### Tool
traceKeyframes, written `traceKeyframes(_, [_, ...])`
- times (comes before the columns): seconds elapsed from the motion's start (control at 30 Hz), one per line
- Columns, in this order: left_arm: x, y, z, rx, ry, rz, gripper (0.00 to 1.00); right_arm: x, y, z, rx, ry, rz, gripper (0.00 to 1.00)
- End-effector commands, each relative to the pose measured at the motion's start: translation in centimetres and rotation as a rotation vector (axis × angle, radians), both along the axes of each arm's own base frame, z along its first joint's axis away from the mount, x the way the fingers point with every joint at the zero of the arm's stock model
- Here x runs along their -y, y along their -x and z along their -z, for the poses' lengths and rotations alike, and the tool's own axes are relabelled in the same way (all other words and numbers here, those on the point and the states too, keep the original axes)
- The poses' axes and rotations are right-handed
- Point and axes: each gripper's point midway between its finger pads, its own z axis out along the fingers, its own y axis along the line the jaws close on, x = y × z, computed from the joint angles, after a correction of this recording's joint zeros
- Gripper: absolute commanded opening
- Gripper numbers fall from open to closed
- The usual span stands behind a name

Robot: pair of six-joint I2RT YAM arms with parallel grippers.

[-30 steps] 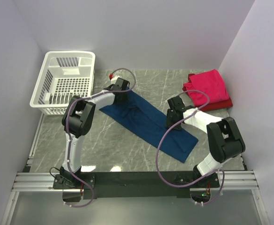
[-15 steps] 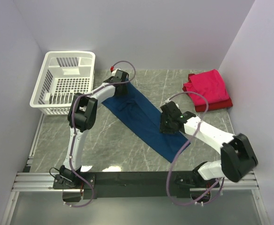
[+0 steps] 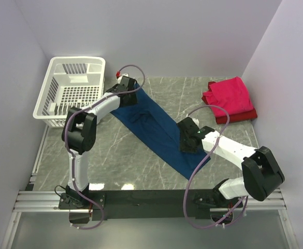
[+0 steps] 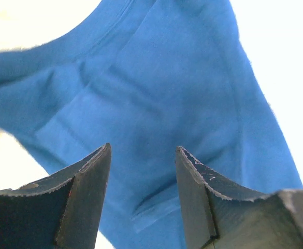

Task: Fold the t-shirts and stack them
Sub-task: Fold the tshirt

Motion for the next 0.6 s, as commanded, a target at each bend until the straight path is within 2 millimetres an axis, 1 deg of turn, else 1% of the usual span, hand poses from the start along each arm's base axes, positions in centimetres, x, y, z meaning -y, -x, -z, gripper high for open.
traceKeyframes(0.0, [-1.0, 1.8, 1.6, -0.054, 0.026, -0.033, 0.58, 0.5, -0.2, 0.1, 0.021, 0.03, 0.022, 0.42])
traceKeyframes(0.03, [-1.5, 2.1, 1.9, -0.063, 0.028, -0.045, 0.58, 0.6, -0.1, 0.4, 0.016, 0.034, 0.024, 0.42])
traceKeyframes(0.07, [-1.7, 2.6, 2.9, -0.086, 0.032, -0.047, 0.58, 0.6, 0.0, 0.6, 0.011, 0.038, 0.022, 0.42])
traceKeyframes(0.17, [-2.4, 3.2, 4.6, -0.125, 0.034, -0.06, 0.58, 0.8, 0.3, 1.3, -0.006, 0.053, 0.023, 0.41])
traceKeyframes(0.23, [-2.7, 3.3, 5.4, -0.14, 0.028, -0.065, 0.58, 1.0, 0.4, 1.7, -0.013, 0.064, 0.026, 0.4])
traceKeyframes(0.3, [-2.7, 3.2, 5.6, -0.139, 0.026, -0.064, 0.58, 1.1, 0.7, 1.9, -0.02, 0.065, 0.024, 0.37])
traceKeyframes(0.33, [-2.9, 3.1, 6.0, -0.147, 0.023, -0.068, 0.58, 1.1, 0.8, 2.1, -0.024, 0.065, 0.019, 0.36])
traceKeyframes(0.4, [-3.0, 2.8, 6.0, -0.146, 0.023, -0.069, 0.58, 1.1, 1.0, 2.3, -0.033, 0.069, 0.013, 0.32])
traceKeyframes(0.43, [-3.1, 2.8, 6.4, -0.156, 0.018, -0.07, 0.58, 1.0, 1.1, 2.4, -0.036, 0.068, 0.009, 0.29])
traceKeyframes(0.47, [-3.1, 2.5, 6.3, -0.152, 0.019, -0.071, 0.58, 1.0, 1.1, 2.4, -0.039, 0.07, 0.008, 0.25])
traceKeyframes(0.53, [-3.3, 2.2, 6.7, -0.158, 0.02, -0.075, 0.58, 1.0, 1.3, 2.5, -0.047, 0.07, 0.001, 0.18])
traceKeyframes(0.57, [-3.3, 2.0, 6.7, -0.157, 0.021, -0.075, 0.58, 0.9, 1.4, 2.4, -0.048, 0.069, -0.005, 0.11])
